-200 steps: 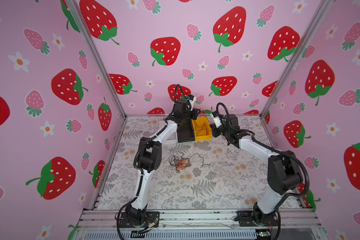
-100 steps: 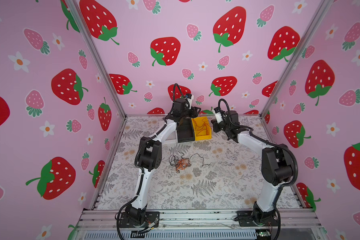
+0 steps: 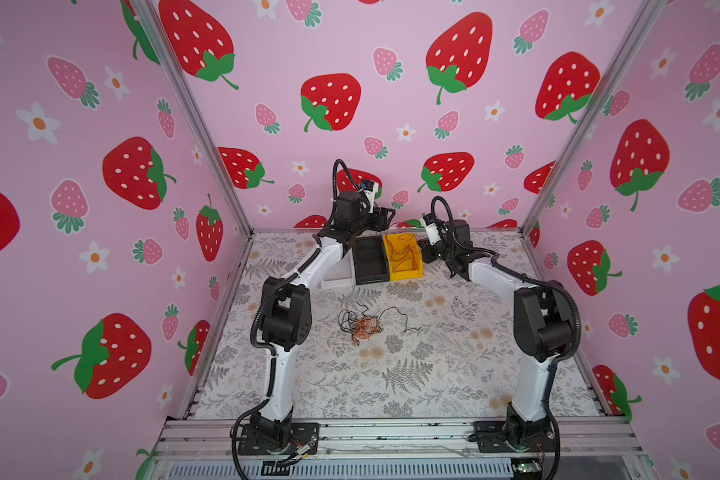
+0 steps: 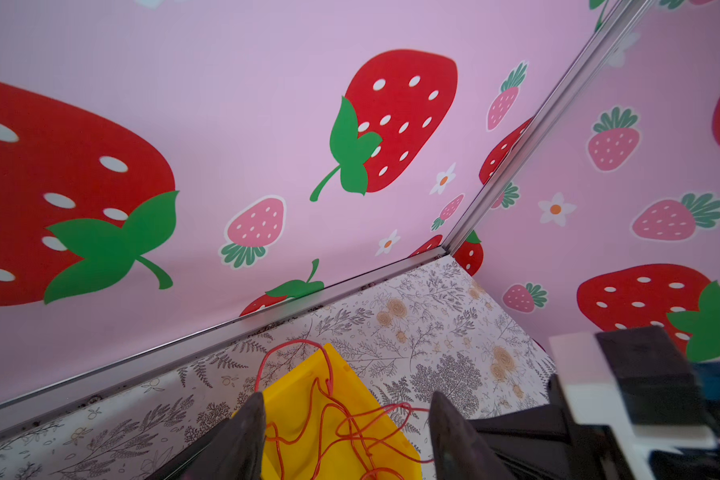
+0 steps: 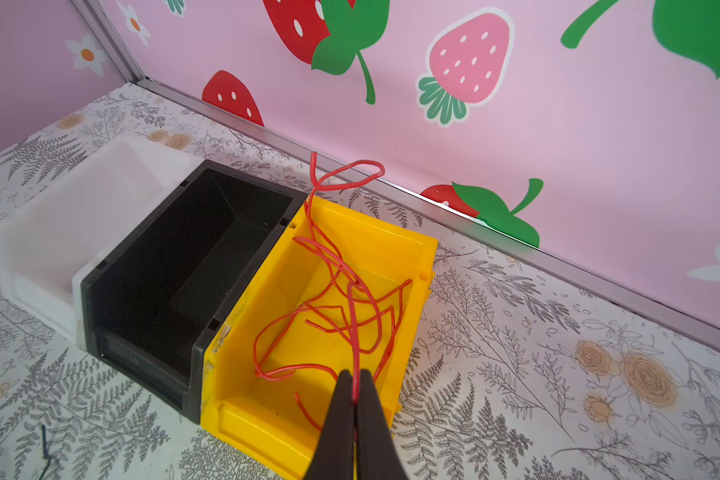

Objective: Untangle the cables
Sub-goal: 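Lower the red wire into the yellow bin and open both grippers, then move both grippers back toward the orange and black tangle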

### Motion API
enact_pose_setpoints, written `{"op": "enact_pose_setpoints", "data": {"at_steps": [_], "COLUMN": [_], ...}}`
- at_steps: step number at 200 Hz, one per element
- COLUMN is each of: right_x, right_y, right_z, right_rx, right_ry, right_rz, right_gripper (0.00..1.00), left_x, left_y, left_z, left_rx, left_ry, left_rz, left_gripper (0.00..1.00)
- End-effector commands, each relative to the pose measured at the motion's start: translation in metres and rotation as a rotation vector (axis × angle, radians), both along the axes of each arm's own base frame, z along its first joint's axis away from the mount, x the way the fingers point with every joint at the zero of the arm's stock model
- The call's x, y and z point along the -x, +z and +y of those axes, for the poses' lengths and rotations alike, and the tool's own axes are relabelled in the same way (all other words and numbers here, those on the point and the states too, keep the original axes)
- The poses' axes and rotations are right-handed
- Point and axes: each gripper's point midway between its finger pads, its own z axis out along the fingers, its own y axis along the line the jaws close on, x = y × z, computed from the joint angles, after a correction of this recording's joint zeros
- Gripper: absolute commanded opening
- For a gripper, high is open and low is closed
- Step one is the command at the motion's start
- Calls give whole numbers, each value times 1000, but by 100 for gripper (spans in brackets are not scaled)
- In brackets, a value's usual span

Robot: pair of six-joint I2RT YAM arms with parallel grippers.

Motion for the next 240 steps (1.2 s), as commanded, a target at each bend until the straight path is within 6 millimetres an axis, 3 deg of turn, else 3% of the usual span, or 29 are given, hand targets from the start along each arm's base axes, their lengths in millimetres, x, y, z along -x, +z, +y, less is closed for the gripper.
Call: {"op": "enact_pose_setpoints", "data": {"at_steps": [1,55,98,121,146,167,189,213,240], "right_x": [-8,-16,-12,-5,8,37,83,144,199], "right_y": [-4,-26,-27,0,39,64,64,30,-35], "right_z": [7,23,21,21,14,10,10,20,41], "right_rx": [24,52,67,44,32,23,38,56,156], "right_ry": [-16,-26,-28,-18,-24,19,88,205,343], "right_rz": [16,71,104,68,17,9,57,158,282], "right_gripper": [0,2,37,48,51,56,56,61,64], "left_x": [12,54,98,125,156,182,210,236,257], "left_y": [26,26,7,-3,-22,-48,-81,-112,-128], "left_z": [11,39,73,86,93,98,104,108,97], "left_rx": [-7,-73,-148,-182,-214,-219,-239,-264,-278], "left_ry": [4,5,46,50,30,19,11,6,-54], "left_rz": [-71,-41,56,100,184,300,406,501,540], "left_gripper": [64,65,72,74,74,71,65,61,62]}}
